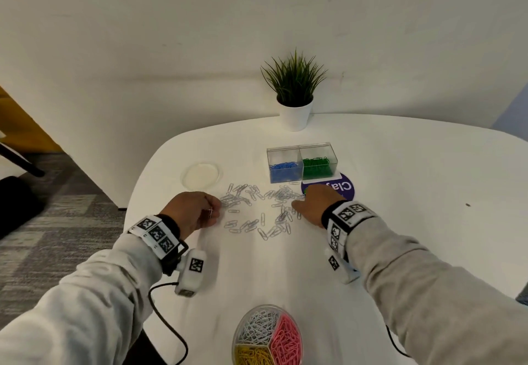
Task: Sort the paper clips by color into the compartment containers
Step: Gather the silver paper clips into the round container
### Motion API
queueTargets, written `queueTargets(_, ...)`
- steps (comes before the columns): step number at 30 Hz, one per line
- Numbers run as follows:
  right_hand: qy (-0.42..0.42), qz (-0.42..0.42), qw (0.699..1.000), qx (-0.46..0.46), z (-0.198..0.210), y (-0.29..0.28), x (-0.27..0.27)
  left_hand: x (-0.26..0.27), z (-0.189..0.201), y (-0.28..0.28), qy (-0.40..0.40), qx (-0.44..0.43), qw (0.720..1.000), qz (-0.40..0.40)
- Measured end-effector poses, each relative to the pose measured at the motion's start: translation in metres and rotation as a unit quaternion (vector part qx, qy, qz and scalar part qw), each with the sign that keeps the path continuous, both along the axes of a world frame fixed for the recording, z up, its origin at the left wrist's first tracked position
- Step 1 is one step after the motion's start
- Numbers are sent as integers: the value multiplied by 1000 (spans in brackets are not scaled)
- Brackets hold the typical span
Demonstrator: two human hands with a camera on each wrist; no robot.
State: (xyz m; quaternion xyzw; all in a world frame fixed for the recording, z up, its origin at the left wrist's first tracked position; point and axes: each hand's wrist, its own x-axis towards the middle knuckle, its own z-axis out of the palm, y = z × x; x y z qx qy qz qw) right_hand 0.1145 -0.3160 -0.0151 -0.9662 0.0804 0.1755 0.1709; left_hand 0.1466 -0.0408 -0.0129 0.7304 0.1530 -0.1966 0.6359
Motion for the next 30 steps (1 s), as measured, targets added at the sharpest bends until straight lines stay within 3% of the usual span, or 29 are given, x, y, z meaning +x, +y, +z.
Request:
queueTargets(2, -24, 33, 999, -35, 2, 8, 2, -2, -2, -3, 3, 32, 998, -60)
queueTargets(3, -29, 45, 997, -47, 2, 11, 4, -3, -4, -3, -26, 98, 988, -116)
queueTargets(4, -30, 52, 997, -57, 3, 13, 5, -4, -6, -2, -74, 204, 958, -185)
queueTargets(6, -29, 52, 996, -63, 5, 15, 6, -6, -10, -2, -175, 393, 852, -298)
queueTargets(7, -24, 50, 997, -59, 5, 15, 6, -10, -11, -4, -206, 439, 809, -333)
queueTargets(9, -13, 43, 997, -57, 7, 13, 6, -16, -12, -7, -250, 474, 760, -368)
queueTargets(11, -4, 41, 997, -63, 8, 12, 5, -20, -15, -8, -270, 490, 732, -390)
queueTargets(15, 7, 56, 995, -83, 5, 9, -1, -27, -18, -11, -260, 518, 712, -398)
queueTargets(19, 20, 92, 991, -96, 2, 6, -15, -30, -16, -4, -231, 530, 710, -403)
queueTargets(25, 19, 101, 991, -84, 0, -4, -48, -53, 13, 9, -231, 459, 778, -362)
queueTargets(30, -62, 93, 989, 92, 29, 8, -90, -110, 49, -4, -227, 350, 804, -423)
